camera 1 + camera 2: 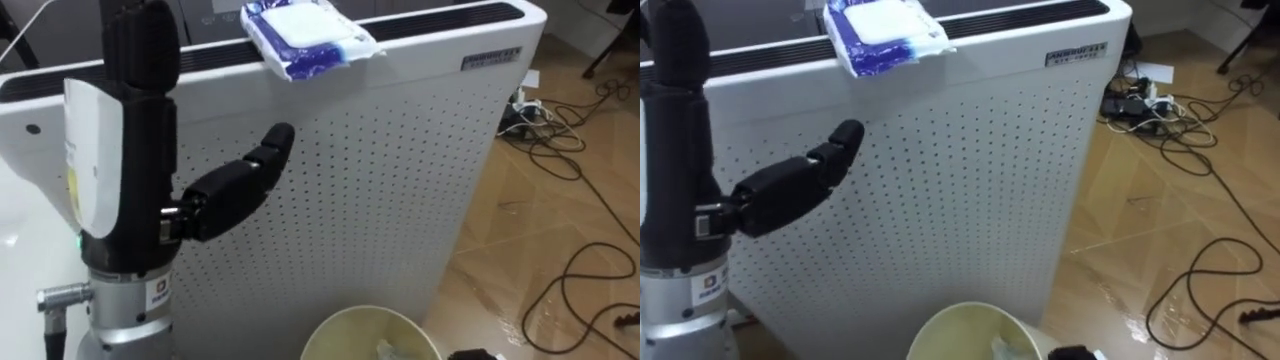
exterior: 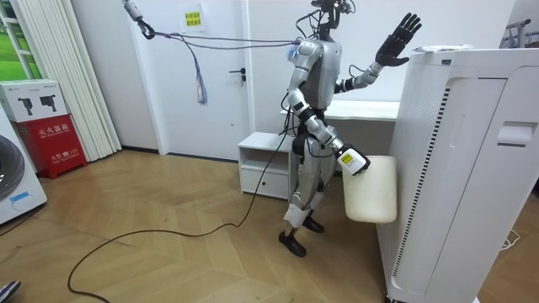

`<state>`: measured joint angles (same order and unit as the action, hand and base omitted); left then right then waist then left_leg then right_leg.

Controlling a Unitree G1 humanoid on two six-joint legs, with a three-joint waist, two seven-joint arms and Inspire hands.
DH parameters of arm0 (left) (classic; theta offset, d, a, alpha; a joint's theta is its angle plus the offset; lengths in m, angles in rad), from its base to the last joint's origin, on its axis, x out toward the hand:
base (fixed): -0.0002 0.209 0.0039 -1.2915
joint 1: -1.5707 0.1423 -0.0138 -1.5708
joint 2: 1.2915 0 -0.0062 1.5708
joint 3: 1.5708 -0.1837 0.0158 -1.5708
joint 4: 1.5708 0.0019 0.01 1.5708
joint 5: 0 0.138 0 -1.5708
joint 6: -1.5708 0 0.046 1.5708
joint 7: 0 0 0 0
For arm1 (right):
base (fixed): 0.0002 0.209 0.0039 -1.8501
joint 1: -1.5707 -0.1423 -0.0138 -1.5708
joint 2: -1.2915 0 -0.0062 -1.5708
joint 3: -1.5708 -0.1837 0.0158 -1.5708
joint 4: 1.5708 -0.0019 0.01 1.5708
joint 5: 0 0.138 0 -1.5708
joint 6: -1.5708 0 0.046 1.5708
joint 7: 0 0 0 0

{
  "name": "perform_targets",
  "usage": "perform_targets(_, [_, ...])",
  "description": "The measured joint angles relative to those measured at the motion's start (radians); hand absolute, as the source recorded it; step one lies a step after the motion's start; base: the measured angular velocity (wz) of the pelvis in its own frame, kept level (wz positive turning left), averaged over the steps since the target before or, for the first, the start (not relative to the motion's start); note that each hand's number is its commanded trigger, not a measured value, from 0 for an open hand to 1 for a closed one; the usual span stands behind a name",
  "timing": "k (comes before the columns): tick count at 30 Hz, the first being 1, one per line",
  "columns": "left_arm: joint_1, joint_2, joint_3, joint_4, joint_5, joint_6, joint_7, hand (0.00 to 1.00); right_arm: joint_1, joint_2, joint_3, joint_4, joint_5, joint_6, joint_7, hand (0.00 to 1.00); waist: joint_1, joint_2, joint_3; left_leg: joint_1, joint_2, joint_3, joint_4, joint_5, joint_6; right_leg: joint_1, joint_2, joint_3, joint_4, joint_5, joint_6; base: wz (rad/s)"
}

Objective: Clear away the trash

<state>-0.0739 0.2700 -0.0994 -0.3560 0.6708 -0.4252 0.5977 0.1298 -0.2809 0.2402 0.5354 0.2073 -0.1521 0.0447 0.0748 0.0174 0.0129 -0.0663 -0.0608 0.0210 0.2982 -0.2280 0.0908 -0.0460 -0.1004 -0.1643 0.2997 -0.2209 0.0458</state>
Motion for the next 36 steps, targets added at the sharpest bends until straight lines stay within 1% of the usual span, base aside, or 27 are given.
perform_targets(4, [0.000, 0.006, -0.002, -0.012, 0.010, 0.014, -0.001, 0.00, 0.001, 0.008, 0.000, -0.005, -0.017, 0.000, 0.000, 1.00, -0.002, -0.002, -0.0014, 0.018, 0.003, -0.001, -0.019, 0.001, -0.002, 0.030, 0.009, -0.001, -0.044, 0.012, 0.002, 0.00])
perform_targets(8, [0.006, 0.022, -0.005, -0.025, 0.026, 0.034, -0.007, 0.00, 0.008, 0.008, 0.002, -0.005, -0.034, 0.000, 0.011, 1.00, -0.005, -0.004, -0.0026, 0.048, 0.006, -0.001, -0.040, 0.001, -0.002, 0.066, 0.015, -0.001, -0.084, 0.025, 0.003, -0.02])
perform_targets(11, [0.006, 0.023, -0.005, -0.026, 0.072, 0.048, -0.018, 0.00, 0.008, 0.008, 0.002, -0.008, -0.047, 0.000, 0.022, 1.00, -0.015, -0.005, -0.0039, 0.060, 0.006, 0.000, -0.047, 0.001, -0.002, 0.082, 0.017, -0.001, -0.096, 0.027, 0.004, 0.00])
perform_targets(14, [0.006, 0.043, -0.019, -0.027, 0.132, 0.057, -0.020, 0.00, 0.009, 0.009, 0.002, -0.008, -0.048, 0.000, 0.029, 1.00, -0.017, -0.001, -0.0074, 0.061, 0.007, 0.001, -0.047, 0.001, -0.002, 0.083, 0.018, 0.002, -0.099, 0.031, 0.002, -0.03])
perform_targets(16, [0.006, 0.061, -0.036, -0.029, 0.169, 0.058, -0.020, 0.00, 0.009, 0.008, 0.002, -0.008, -0.047, 0.000, 0.030, 1.00, -0.017, 0.006, -0.0116, 0.062, 0.008, 0.002, -0.047, 0.001, -0.002, 0.084, 0.019, 0.003, -0.102, 0.033, 0.002, -0.02])
perform_targets(17, [0.006, 0.073, -0.049, -0.033, 0.183, 0.060, -0.020, 0.00, 0.009, 0.008, 0.002, -0.008, -0.047, 0.000, 0.030, 1.00, -0.019, 0.011, -0.0152, 0.062, 0.008, 0.002, -0.047, 0.001, -0.002, 0.091, 0.020, 0.002, -0.115, 0.038, 0.003, 0.00])
perform_targets(19, [0.006, 0.085, -0.065, -0.041, 0.199, 0.068, -0.020, 0.00, 0.010, 0.007, 0.003, -0.008, -0.047, 0.000, 0.031, 1.00, -0.020, 0.020, -0.0158, 0.072, 0.009, 0.003, -0.050, 0.001, -0.002, 0.105, 0.023, 0.002, -0.129, 0.044, 0.003, 0.00])
perform_targets(21, [0.006, 0.101, -0.067, -0.057, 0.218, 0.072, -0.020, 0.00, 0.010, 0.007, 0.006, -0.007, -0.047, 0.000, 0.035, 1.00, -0.024, 0.030, -0.0137, 0.094, 0.012, 0.003, -0.071, 0.004, -0.006, 0.118, 0.026, 0.002, -0.132, 0.045, 0.002, 0.00])
perform_targets(23, [0.006, 0.103, -0.067, -0.059, 0.226, 0.073, -0.020, 0.00, 0.011, 0.007, 0.010, -0.007, -0.047, 0.000, 0.035, 1.00, -0.025, 0.033, -0.0145, 0.097, 0.013, 0.003, -0.077, 0.006, -0.009, 0.118, 0.027, 0.002, -0.132, 0.046, 0.001, 0.00])
perform_targets(26, [0.006, 0.104, -0.070, -0.059, 0.249, 0.077, -0.020, 0.00, 0.011, 0.007, 0.013, -0.007, -0.049, 0.000, 0.043, 1.00, -0.034, 0.032, -0.0135, 0.097, 0.015, 0.002, -0.077, 0.008, -0.012, 0.118, 0.029, 0.002, -0.131, 0.047, -0.001, 0.00])
perform_targets(28, [0.006, 0.104, -0.070, -0.059, 0.260, 0.078, -0.021, 0.00, 0.011, 0.007, 0.013, -0.007, -0.050, 0.001, 0.046, 1.00, -0.042, 0.033, -0.0121, 0.096, 0.016, 0.003, -0.077, 0.008, -0.012, 0.118, 0.030, 0.003, -0.131, 0.048, -0.003, 0.00])
perform_targets(29, [0.006, 0.105, -0.070, -0.059, 0.263, 0.078, -0.022, 0.00, 0.011, 0.005, 0.013, -0.007, -0.050, 0.003, 0.048, 1.00, -0.044, 0.034, -0.0097, 0.097, 0.016, 0.004, -0.078, 0.009, -0.013, 0.117, 0.031, 0.004, -0.131, 0.049, -0.003, -0.04])
perform_targets(30, [0.006, 0.105, -0.070, -0.059, 0.263, 0.080, -0.024, 0.00, 0.011, 0.005, 0.013, -0.007, -0.050, 0.006, 0.048, 1.00, -0.046, 0.034, -0.0076, 0.097, 0.017, 0.005, -0.078, 0.009, -0.013, 0.116, 0.031, 0.006, -0.130, 0.050, -0.004, -0.04])
perform_targets(31, [0.006, 0.105, -0.071, -0.059, 0.263, 0.083, -0.026, 0.00, 0.011, 0.005, 0.012, -0.007, -0.051, 0.010, 0.048, 1.00, -0.048, 0.034, -0.0071, 0.097, 0.017, 0.006, -0.078, 0.009, -0.013, 0.116, 0.032, 0.008, -0.130, 0.050, -0.004, -0.04])
perform_targets(34, [0.006, 0.105, -0.071, -0.058, 0.263, 0.105, -0.048, 0.00, 0.011, -0.001, 0.008, -0.007, -0.060, 0.027, 0.061, 1.00, -0.050, 0.039, -0.0039, 0.095, 0.017, 0.008, -0.079, 0.009, -0.013, 0.113, 0.033, 0.012, -0.130, 0.051, -0.004, -0.01])
perform_targets(36, [0.006, 0.112, -0.071, -0.056, 0.263, 0.123, -0.065, 0.00, 0.012, -0.002, 0.009, -0.007, -0.061, 0.050, 0.080, 1.00, -0.055, 0.041, -0.0033, 0.096, 0.018, 0.009, -0.082, 0.009, -0.013, 0.113, 0.033, 0.013, -0.130, 0.051, -0.004, 0.00])
